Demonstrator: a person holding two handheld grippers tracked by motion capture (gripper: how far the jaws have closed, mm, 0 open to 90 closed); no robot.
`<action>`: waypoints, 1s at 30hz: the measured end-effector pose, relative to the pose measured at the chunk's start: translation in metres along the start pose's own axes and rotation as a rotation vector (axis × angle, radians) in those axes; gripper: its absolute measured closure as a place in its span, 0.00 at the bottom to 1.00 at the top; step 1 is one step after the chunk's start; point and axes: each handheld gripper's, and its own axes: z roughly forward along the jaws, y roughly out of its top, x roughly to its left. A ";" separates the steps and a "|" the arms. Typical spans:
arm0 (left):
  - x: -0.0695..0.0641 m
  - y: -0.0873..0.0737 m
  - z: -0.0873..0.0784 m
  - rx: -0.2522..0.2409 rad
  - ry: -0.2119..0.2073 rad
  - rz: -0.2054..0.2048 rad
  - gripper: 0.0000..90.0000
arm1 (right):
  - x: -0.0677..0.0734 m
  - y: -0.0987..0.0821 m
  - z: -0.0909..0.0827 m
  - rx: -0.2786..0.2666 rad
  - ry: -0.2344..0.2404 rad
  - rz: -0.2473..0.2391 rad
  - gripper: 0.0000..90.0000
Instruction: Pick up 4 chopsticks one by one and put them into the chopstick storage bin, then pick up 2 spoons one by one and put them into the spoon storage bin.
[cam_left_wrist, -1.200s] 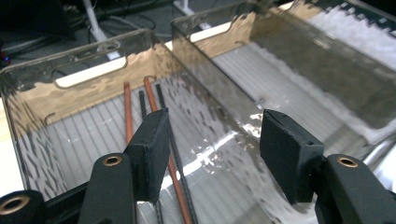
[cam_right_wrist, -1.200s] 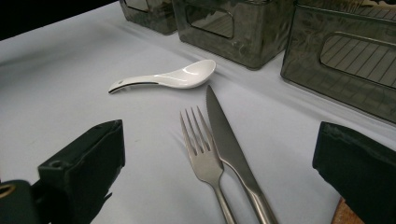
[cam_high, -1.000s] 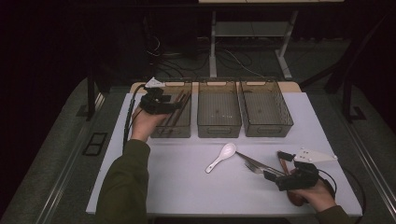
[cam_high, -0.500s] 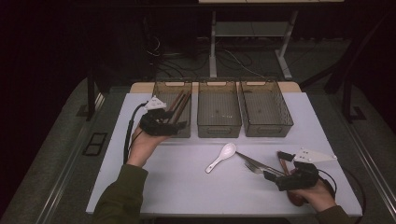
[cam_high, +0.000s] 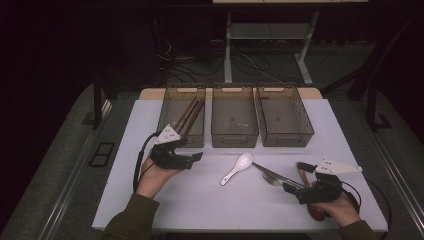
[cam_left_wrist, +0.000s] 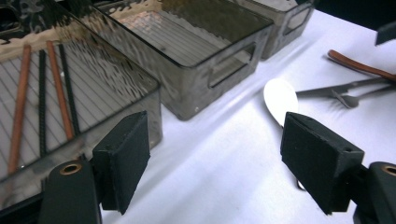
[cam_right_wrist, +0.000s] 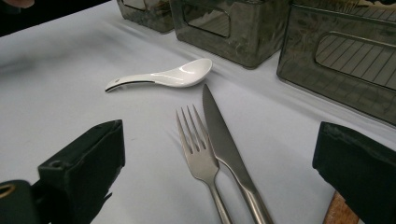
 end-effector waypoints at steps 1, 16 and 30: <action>-0.001 -0.002 -0.001 -0.002 -0.001 0.002 0.26 | 0.000 0.000 0.000 -0.001 0.000 0.000 0.03; -0.008 -0.039 -0.014 -0.004 -0.002 0.007 0.23 | 0.001 0.000 0.000 0.001 -0.001 0.002 0.03; -0.025 -0.051 0.005 0.056 -0.084 0.038 0.34 | -0.001 0.000 0.003 0.006 0.002 -0.002 0.03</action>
